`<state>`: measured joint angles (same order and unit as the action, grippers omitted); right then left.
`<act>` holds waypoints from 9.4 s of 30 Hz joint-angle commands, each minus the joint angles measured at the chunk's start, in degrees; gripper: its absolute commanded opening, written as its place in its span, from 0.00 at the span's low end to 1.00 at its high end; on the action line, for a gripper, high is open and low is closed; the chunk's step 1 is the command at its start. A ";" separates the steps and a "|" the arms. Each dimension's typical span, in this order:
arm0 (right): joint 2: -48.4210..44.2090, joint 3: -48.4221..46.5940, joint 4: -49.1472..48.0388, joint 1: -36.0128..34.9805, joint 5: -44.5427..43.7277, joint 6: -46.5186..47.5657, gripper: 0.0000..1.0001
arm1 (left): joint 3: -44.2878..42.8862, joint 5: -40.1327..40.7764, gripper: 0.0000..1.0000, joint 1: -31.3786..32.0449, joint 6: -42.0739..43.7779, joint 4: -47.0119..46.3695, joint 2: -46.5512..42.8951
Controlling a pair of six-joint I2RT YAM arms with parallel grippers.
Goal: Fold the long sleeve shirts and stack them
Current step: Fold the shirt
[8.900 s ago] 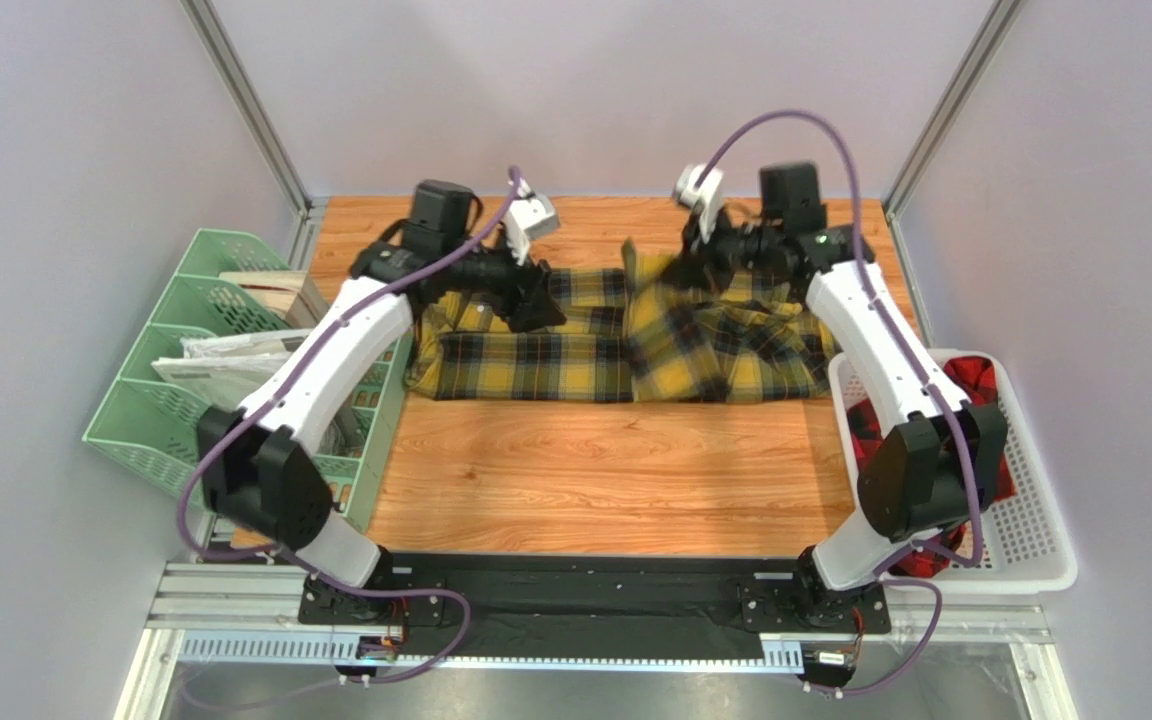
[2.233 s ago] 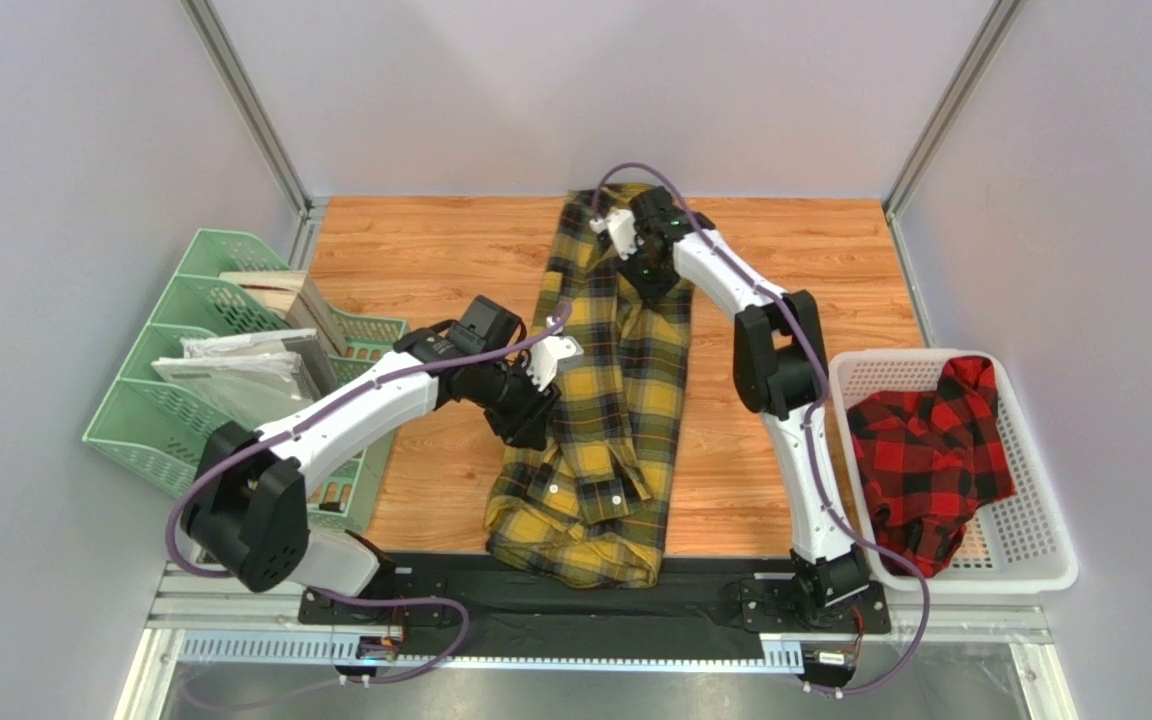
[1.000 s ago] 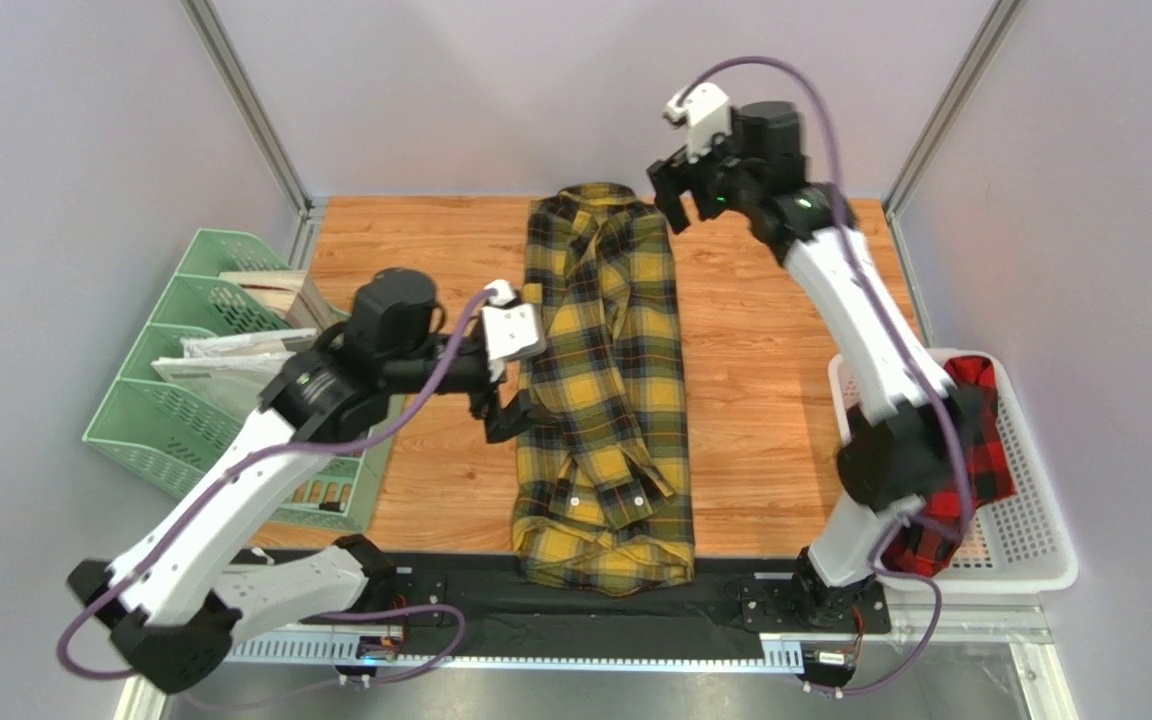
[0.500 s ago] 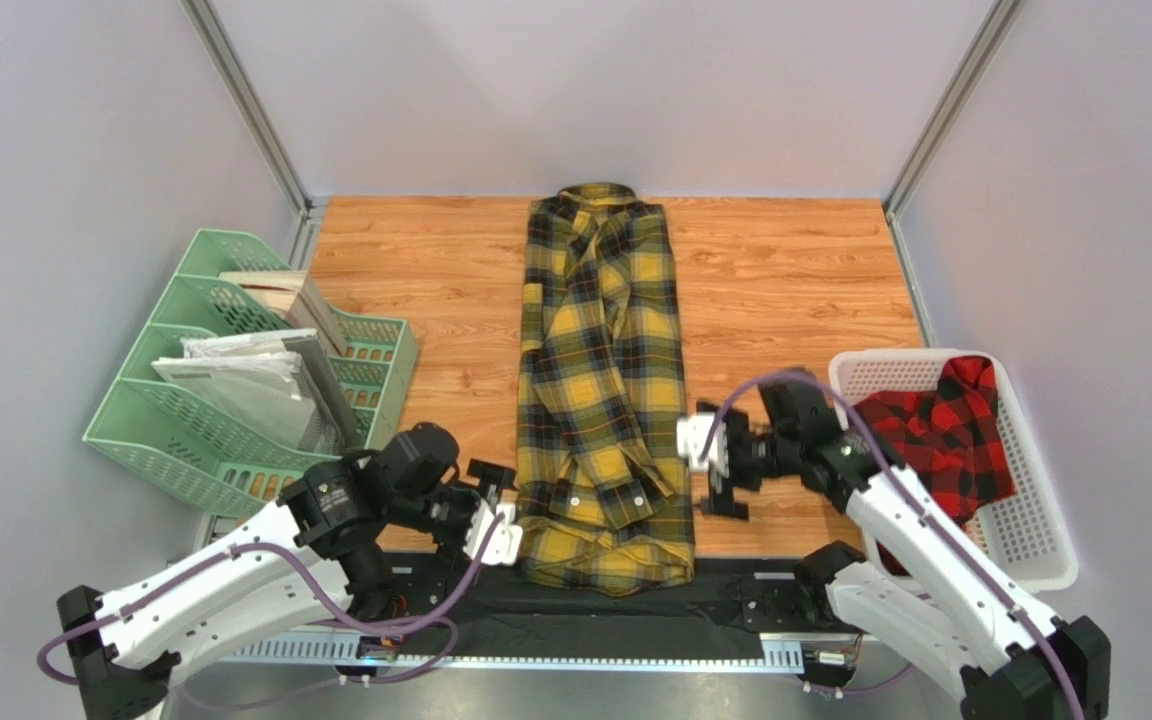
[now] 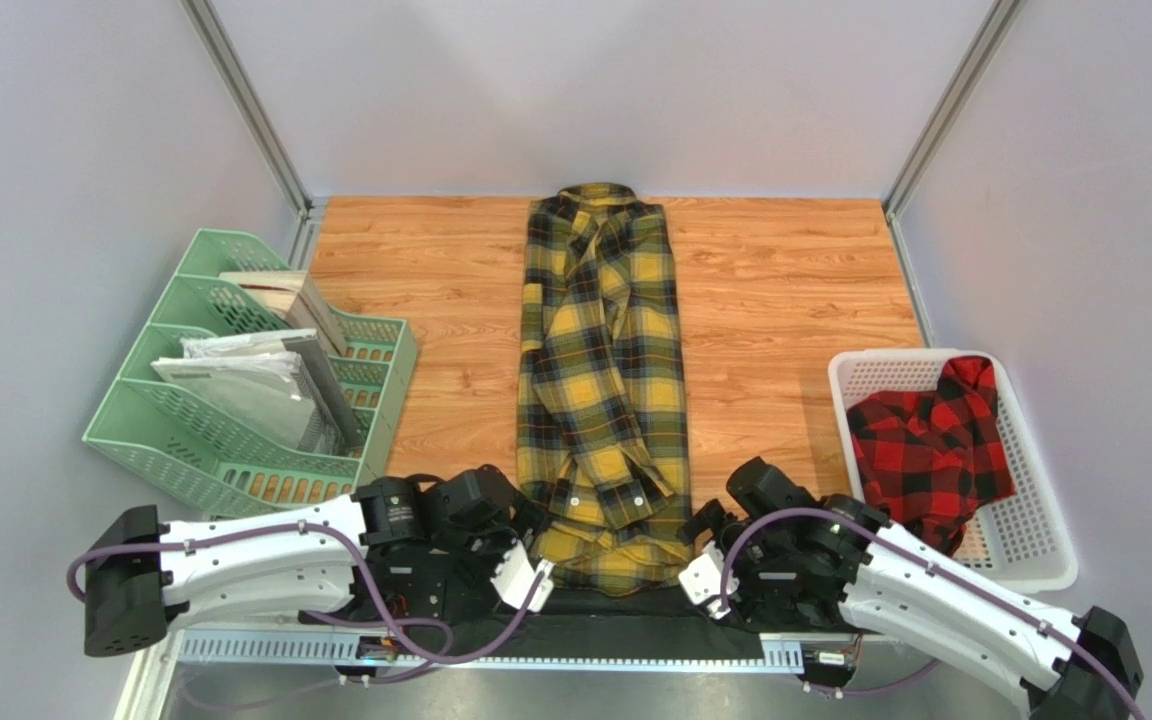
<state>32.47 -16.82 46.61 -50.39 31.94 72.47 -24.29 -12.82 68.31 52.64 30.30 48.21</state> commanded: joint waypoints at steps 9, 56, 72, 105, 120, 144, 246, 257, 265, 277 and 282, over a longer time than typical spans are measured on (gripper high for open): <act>7.87 4.07 -17.25 -5.24 -9.00 -2.95 0.65 | 1.80 2.80 0.94 2.44 2.81 -13.51 9.26; 8.49 -4.54 -10.22 -7.44 -13.66 -11.12 1.00 | -2.07 -1.77 0.00 2.79 -8.52 -4.99 -1.89; 23.17 -6.37 -20.06 -7.53 -12.35 -9.25 0.49 | -1.37 -1.42 0.00 2.79 -8.61 -5.43 -2.24; 36.02 -36.75 -12.59 19.34 -4.88 -13.86 0.00 | -30.44 -17.59 0.00 -29.54 -5.70 -2.26 21.26; 69.39 -57.18 -12.95 31.31 -4.08 -14.72 0.00 | -56.91 -15.49 0.00 -39.84 -5.97 -1.12 58.13; 89.16 -78.44 4.95 36.42 -5.13 -33.61 0.15 | -83.72 -5.90 0.22 -41.68 -15.11 14.16 79.49; 53.91 -17.19 -49.86 22.34 24.22 -103.50 1.00 | -16.66 -48.88 0.98 -34.03 -81.47 -35.14 47.13; 71.85 -19.91 -36.44 27.97 24.83 -93.05 0.99 | -19.47 -52.74 0.95 -39.57 -75.24 -30.49 56.85; 73.36 -25.45 -19.03 35.27 25.00 -81.52 0.98 | -15.60 -45.55 0.96 -44.67 -65.48 -14.23 43.02; 49.18 -35.90 -26.04 34.23 20.12 -89.44 0.39 | -21.68 -19.52 0.73 -35.12 -34.22 -2.53 11.78; 60.93 -49.94 -22.10 27.56 14.47 -76.11 0.20 | -10.80 -7.59 0.62 -18.94 -13.14 -12.25 3.74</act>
<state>84.68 -58.02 24.36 -17.78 53.54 -12.91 -43.13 -35.59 40.99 16.12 21.74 54.54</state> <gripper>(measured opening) 0.228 0.649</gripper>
